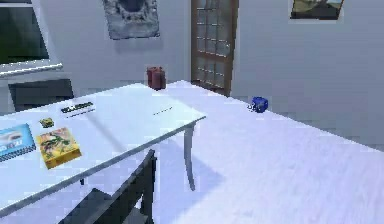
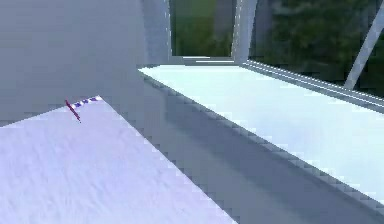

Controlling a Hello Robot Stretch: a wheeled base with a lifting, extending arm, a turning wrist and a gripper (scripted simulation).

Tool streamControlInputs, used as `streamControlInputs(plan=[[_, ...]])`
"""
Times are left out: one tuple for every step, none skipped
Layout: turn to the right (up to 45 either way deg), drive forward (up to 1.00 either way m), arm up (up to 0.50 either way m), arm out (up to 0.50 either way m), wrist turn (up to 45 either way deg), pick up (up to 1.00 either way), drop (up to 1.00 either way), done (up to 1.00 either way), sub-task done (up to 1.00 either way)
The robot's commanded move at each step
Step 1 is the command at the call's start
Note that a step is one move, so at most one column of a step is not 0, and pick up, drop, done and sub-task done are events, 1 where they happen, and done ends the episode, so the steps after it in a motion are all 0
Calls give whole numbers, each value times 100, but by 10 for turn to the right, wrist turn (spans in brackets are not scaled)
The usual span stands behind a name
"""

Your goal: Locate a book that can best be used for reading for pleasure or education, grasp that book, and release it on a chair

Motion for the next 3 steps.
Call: streamControlInputs(plan=[[-450, 0, 0, 0, 0, 0, 0, 0, 0], [-420, 0, 0, 0, 0, 0, 0, 0, 0], [-30, 0, 0, 0, 0, 0, 0, 0, 0]])
